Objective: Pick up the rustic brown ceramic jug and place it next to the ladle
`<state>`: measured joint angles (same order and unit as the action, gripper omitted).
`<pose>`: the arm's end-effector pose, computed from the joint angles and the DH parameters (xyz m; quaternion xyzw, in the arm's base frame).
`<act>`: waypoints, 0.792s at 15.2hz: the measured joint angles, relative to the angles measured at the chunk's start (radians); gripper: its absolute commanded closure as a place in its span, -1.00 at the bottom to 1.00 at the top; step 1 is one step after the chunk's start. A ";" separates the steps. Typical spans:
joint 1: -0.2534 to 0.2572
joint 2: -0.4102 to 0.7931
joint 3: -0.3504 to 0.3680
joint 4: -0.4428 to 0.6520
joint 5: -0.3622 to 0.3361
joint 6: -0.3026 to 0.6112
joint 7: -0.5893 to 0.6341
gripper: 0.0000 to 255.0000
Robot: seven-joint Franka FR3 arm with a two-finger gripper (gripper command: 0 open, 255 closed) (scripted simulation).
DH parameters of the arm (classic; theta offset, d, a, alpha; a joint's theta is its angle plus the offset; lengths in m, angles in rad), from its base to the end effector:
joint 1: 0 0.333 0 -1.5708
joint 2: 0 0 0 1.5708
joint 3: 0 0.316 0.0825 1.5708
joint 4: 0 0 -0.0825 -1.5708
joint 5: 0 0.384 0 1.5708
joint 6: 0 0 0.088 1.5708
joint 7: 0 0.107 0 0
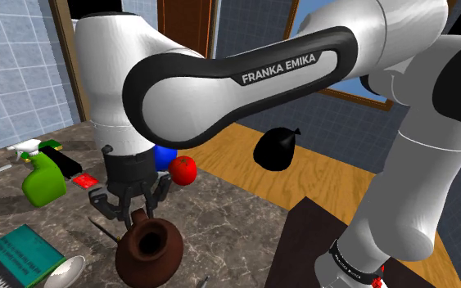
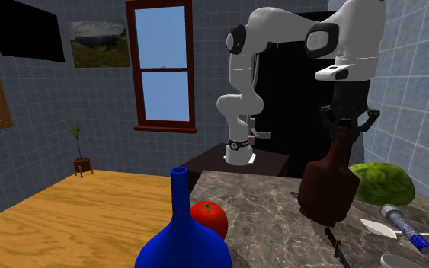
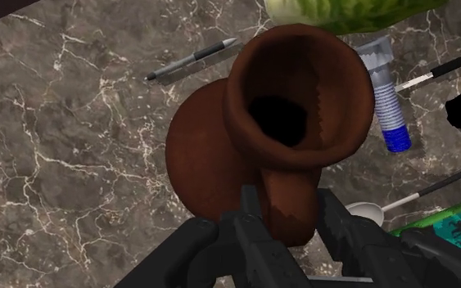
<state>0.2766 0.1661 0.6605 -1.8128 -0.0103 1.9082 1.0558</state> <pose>0.3666 0.4688 0.4612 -0.9970 0.0599 0.0483 0.0100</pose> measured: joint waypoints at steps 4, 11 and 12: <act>0.001 0.009 -0.002 -0.031 -0.007 0.046 0.002 1.00; 0.001 0.014 -0.002 -0.033 -0.010 0.047 0.002 -1.00; 0.001 0.015 -0.002 -0.034 -0.010 0.046 0.002 -1.00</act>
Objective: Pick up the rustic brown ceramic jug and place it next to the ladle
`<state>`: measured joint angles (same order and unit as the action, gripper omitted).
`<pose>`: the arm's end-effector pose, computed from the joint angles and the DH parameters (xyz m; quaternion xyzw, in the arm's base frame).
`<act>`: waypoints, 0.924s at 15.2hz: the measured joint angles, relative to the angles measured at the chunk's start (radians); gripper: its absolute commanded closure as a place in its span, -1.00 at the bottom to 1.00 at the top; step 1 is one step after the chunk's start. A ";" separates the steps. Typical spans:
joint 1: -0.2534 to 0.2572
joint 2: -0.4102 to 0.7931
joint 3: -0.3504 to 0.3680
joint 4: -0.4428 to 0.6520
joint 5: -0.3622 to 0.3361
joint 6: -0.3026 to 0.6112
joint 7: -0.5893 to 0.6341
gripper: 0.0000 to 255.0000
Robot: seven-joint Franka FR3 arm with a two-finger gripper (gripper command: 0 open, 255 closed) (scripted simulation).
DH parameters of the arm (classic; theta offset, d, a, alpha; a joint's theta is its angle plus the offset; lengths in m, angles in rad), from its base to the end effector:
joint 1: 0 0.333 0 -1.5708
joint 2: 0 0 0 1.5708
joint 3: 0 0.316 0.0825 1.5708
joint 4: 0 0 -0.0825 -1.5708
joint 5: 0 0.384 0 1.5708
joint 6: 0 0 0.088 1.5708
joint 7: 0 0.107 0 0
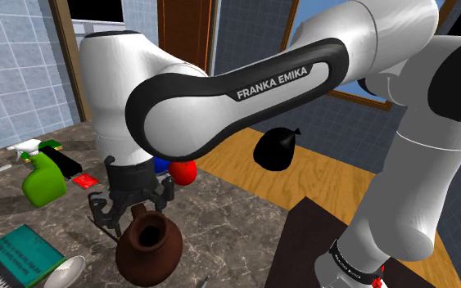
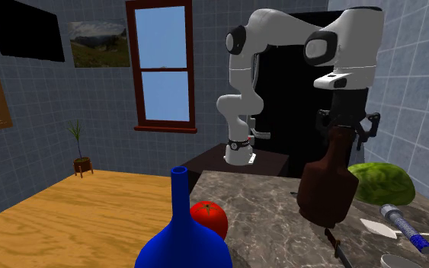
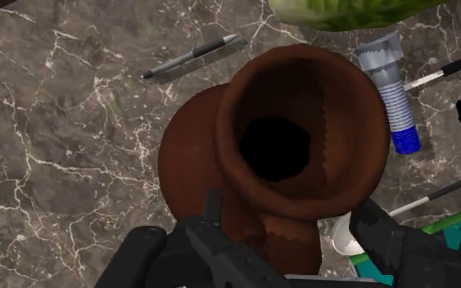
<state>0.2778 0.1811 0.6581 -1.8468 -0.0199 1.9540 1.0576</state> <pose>0.3676 0.4684 0.4418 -0.9970 0.0598 0.0484 0.0100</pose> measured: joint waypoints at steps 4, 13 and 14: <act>0.000 0.000 0.000 -0.002 0.000 -0.001 0.000 -1.00; -0.006 -0.021 0.002 0.101 0.014 -0.122 -0.008 -1.00; -0.006 -0.021 0.002 0.102 0.014 -0.122 -0.008 -1.00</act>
<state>0.2721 0.1598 0.6600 -1.7450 -0.0056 1.8320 1.0493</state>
